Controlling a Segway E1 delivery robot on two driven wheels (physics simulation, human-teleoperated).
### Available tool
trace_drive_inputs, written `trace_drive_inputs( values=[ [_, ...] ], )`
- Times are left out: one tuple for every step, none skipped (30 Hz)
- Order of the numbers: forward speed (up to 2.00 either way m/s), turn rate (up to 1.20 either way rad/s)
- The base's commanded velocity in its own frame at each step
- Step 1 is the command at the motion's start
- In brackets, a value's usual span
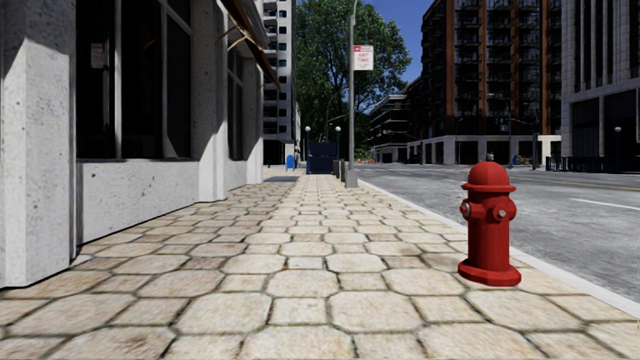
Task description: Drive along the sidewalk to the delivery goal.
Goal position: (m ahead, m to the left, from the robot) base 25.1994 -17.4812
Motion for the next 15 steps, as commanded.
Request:
trace_drive_inputs(
  values=[
    [2.0, 0.0],
    [2.0, 0.0],
    [2.0, 0.0],
    [2.0, 0.0],
    [2.0, 0.0],
    [2.0, 0.0],
    [2.0, 0.0],
    [2.0, 0.0],
    [2.0, 0.0],
    [2.0, 0.0],
    [2.0, 0.0],
    [2.0, 0.0],
    [2.0, 0.0],
    [2.0, 0.0],
    [2.0, 0.0]
  ],
)
